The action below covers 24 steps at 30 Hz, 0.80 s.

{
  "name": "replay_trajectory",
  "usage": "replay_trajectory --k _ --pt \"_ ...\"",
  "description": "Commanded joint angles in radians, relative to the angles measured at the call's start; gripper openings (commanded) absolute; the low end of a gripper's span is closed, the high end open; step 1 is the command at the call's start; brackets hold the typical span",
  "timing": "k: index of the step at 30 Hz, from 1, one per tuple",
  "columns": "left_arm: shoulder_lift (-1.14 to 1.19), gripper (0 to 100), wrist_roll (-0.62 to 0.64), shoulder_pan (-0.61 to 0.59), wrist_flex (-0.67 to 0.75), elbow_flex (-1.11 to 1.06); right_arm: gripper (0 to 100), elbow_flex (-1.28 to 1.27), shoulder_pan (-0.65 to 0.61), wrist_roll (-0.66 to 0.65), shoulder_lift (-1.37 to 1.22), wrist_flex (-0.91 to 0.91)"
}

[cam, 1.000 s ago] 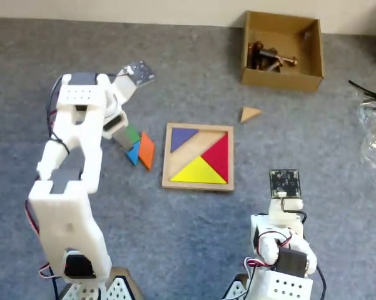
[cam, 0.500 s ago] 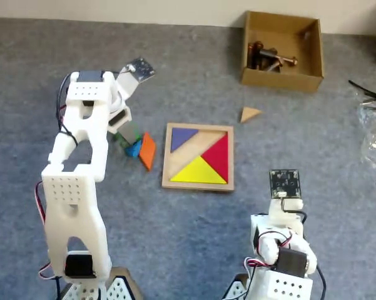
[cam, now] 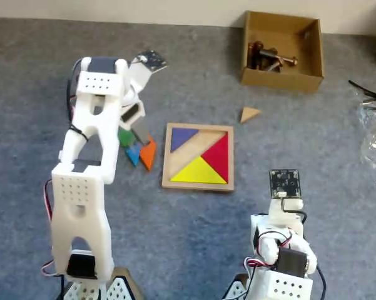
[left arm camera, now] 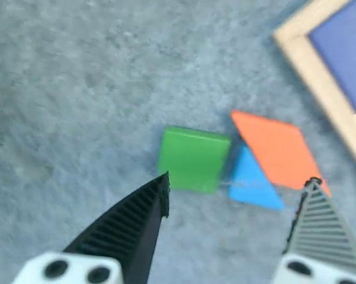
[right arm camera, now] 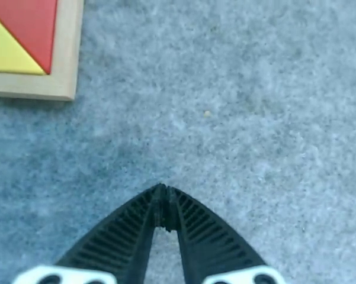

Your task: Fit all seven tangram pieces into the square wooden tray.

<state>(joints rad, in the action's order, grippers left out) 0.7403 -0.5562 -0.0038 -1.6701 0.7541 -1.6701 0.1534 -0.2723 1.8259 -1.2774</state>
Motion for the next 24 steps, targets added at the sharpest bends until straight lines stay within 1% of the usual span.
replay_trajectory --k 1,5,9,20,24 --pt "-0.013 32 0.081 0.067 -0.034 0.058 0.5 -0.11 -0.005 0.005 0.008 0.027" --pt "-0.012 28 0.184 0.085 -0.044 0.056 0.5 -0.11 -0.005 0.005 0.008 0.027" --pt "-0.012 28 0.258 0.097 -0.069 0.054 0.5 -0.11 -0.005 0.005 0.008 0.027" --pt "-0.01 28 0.267 0.131 -0.064 0.016 0.5 -0.11 -0.005 0.005 0.008 0.027" --pt "-0.008 28 0.265 0.145 -0.063 -0.038 0.5 -0.11 -0.005 0.005 0.008 0.027"
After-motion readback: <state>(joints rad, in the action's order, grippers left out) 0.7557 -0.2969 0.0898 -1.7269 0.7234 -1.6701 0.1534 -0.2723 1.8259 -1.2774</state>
